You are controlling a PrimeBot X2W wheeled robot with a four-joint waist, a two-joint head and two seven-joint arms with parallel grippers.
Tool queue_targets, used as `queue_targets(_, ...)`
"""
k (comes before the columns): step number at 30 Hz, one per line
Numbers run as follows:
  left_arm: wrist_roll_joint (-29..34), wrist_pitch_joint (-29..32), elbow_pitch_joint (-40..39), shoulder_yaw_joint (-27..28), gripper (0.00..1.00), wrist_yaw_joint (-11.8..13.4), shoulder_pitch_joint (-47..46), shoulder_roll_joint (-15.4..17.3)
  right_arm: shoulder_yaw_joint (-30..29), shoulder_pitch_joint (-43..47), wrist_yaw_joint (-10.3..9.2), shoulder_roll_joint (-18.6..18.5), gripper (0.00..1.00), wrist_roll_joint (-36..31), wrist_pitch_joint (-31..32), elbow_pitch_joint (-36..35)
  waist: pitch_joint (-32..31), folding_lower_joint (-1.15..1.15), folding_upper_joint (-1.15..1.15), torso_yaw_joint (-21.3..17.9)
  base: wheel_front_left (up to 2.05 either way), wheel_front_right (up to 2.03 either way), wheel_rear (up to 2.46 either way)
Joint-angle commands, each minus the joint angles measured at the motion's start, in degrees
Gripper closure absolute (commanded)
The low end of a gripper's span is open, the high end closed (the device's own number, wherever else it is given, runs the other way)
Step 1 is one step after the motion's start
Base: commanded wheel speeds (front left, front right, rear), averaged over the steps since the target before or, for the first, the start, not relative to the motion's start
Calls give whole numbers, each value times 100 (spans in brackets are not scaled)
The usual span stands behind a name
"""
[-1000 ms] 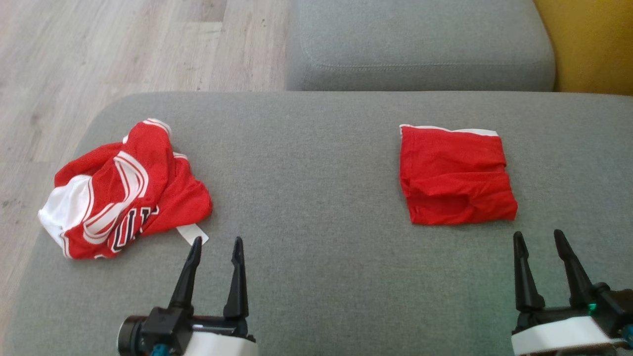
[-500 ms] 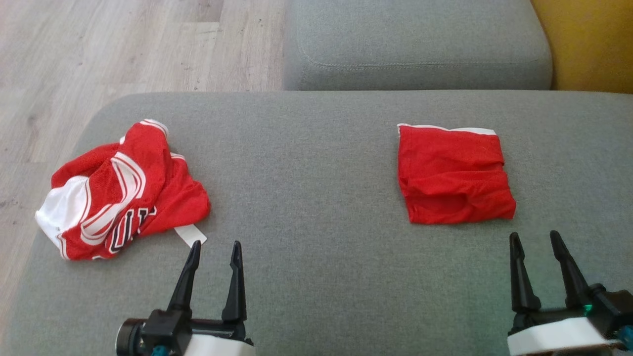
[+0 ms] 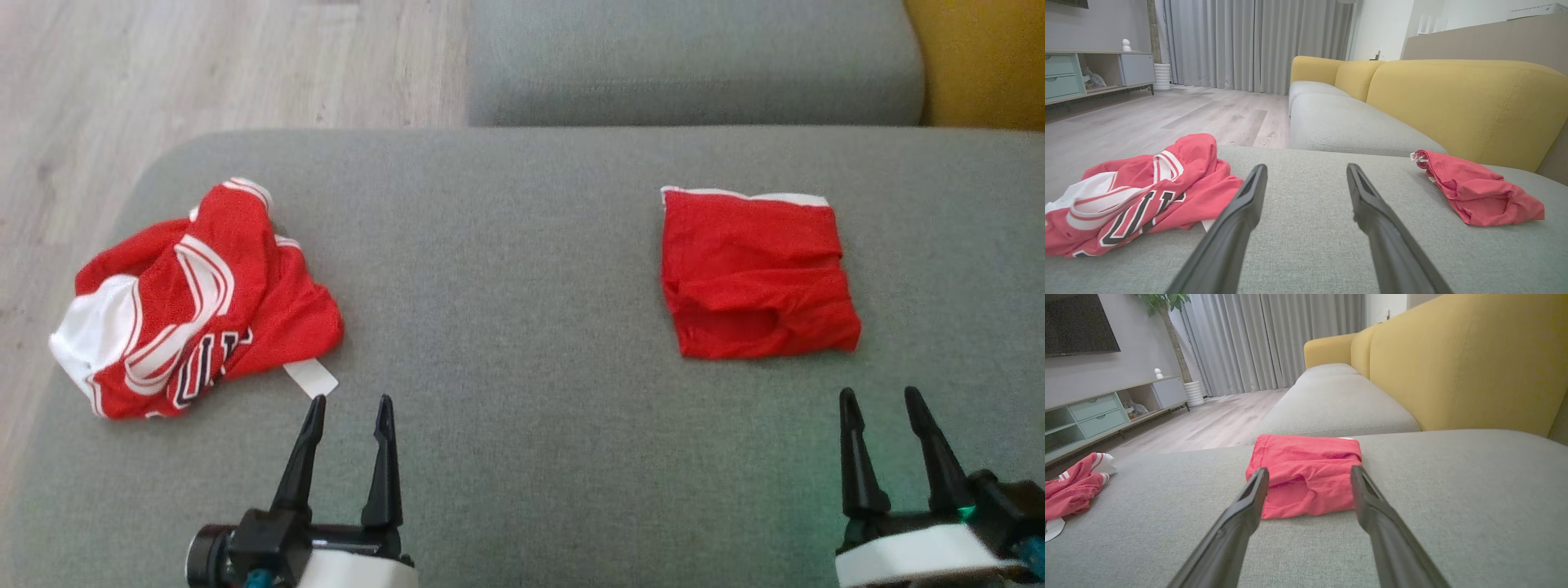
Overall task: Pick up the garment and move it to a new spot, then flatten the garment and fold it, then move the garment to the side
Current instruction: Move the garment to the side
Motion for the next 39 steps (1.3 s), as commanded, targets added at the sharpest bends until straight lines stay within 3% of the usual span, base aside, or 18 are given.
queue_targets(1, 28, -24, -211, 172, 0, 38, -282, -10, 112, -314, -4, -114, 0, 85, -62, -122, 118, 0, 0, 3, 0, 0, 0)
queue_targets(8, 66, -24, -303, 155, 0, 13, -709, -10, 252, -1552, -4, -598, 0, 758, -47, 934, 920, 0, 0, 3, 0, 0, 0)
queue_targets(13, 87, -24, -330, 118, 0, -33, -1026, -10, 425, -2848, -4, -1168, 0, 1613, 707, 2209, 1472, 0, 0, 36, 0, 0, 0)
queue_targets(20, 91, -24, -316, 59, 0, -47, -1289, -10, 1012, -3644, -4, -1617, 0, 2332, 1177, 3057, 1784, 0, 0, 122, 0, 0, 0)
queue_targets(21, 86, -24, -313, 57, 0, -42, -1307, -10, 1124, -3705, -4, -1654, 24, 2455, 1208, 3107, 1805, 0, 0, 124, 0, 0, 0)
queue_targets(22, 82, -24, -312, 57, 0, -36, -1321, -10, 1234, -3755, -4, -1686, 81, 2592, 1212, 3125, 1829, 0, 0, 120, 0, 0, 0)
queue_targets(23, 78, -24, -316, 63, 0, -28, -1334, -10, 1326, -3799, -4, -1725, 100, 2725, 1189, 3129, 1854, 0, 0, 108, 0, 0, 0)
queue_targets(33, 177, -24, -398, 220, 0, -80, -1424, -10, 1779, -4207, -4, -2683, 100, 2933, 999, 3235, 2265, 0, 0, -338, 0, 0, 0)
queue_targets(39, 305, -24, -448, 283, 0, -210, -1696, -11, 1573, -4363, -4, -3604, 100, 2560, 865, 3456, 2750, 0, 0, -657, 0, 0, 0)
